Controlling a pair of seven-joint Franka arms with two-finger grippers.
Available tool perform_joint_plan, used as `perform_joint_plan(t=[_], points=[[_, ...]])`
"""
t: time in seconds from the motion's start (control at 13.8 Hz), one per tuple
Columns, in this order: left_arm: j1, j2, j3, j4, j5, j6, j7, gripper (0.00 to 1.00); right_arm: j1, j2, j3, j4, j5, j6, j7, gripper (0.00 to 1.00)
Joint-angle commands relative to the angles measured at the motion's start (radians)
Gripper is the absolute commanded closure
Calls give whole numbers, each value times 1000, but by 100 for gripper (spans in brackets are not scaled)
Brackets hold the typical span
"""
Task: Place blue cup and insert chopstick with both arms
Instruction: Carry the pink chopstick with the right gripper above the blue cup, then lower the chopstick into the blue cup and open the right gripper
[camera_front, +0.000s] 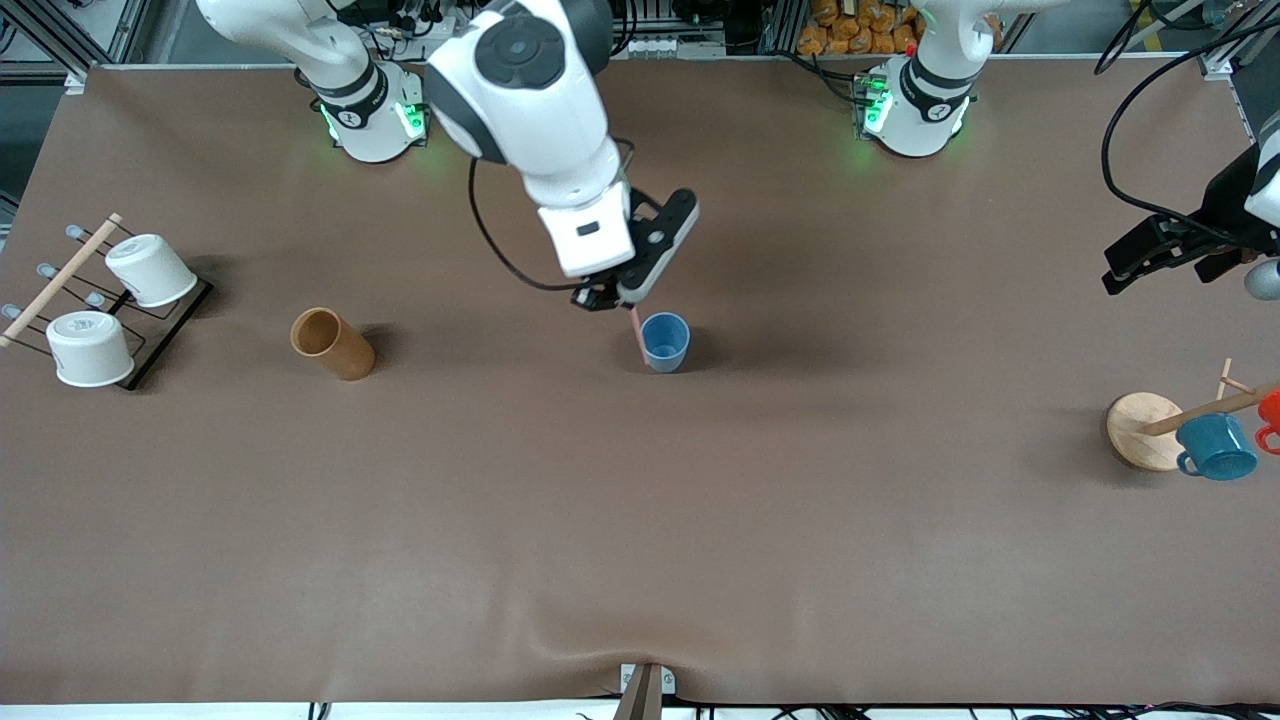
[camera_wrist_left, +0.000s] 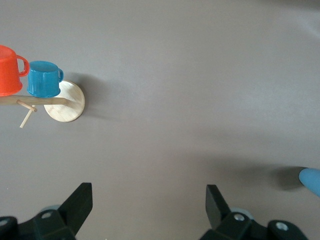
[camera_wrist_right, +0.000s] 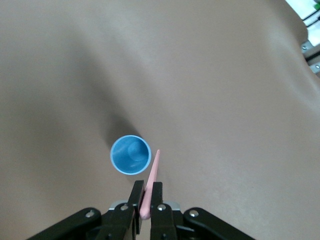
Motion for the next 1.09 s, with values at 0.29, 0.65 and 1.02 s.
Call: perform_joint_plan(t=[0.29,0.65,1.02], points=[[9,-6,-8,-16,-20,-7,26,0,73,28,-9,9,-60,-23,70,100],[9,6,-8,-17,-20,-7,26,0,109,58,-9,9,-61,-43,87,100],[9,3,-8,-17,-20,-19,27,0,126,112,-7,11,-116,-28,118,97]])
